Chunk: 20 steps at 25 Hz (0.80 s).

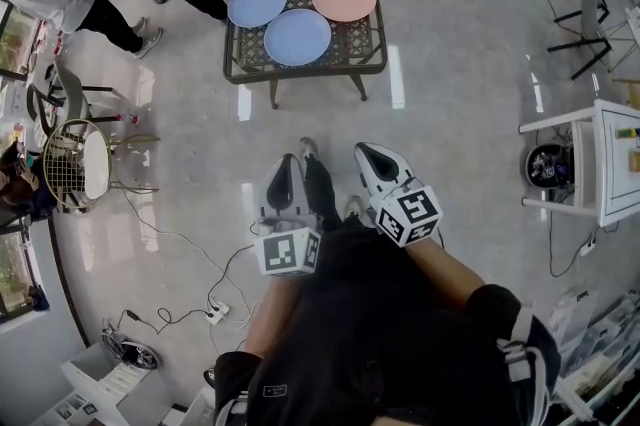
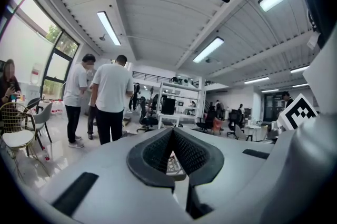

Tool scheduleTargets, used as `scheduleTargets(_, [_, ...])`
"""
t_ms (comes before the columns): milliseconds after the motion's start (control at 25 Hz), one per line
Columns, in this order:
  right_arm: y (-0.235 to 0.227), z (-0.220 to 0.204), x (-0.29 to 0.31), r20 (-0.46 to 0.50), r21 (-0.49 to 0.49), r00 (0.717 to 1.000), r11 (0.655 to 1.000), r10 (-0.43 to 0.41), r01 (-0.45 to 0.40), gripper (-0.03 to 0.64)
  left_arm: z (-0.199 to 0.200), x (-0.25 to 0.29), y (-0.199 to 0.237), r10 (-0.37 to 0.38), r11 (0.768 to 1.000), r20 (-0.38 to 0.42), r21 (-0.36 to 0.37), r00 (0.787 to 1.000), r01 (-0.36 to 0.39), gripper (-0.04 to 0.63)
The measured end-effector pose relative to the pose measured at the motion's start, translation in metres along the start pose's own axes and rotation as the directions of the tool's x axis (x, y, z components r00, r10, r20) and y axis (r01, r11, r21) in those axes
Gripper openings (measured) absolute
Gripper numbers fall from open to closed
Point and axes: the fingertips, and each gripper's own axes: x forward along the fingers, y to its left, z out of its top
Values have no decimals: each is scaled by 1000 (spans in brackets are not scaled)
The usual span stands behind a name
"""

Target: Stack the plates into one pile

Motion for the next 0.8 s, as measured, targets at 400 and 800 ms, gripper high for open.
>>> scheduleTargets(400, [-38, 19, 84, -37, 4, 999, 1000, -24, 24, 9, -1, 86, 44, -7, 1000, -35, -24, 999, 6, 15])
scheduleTargets(800, [-63, 55, 203, -77, -11, 995, 998, -60, 60, 9, 14, 191, 124, -29, 998, -56, -58, 998, 26, 15])
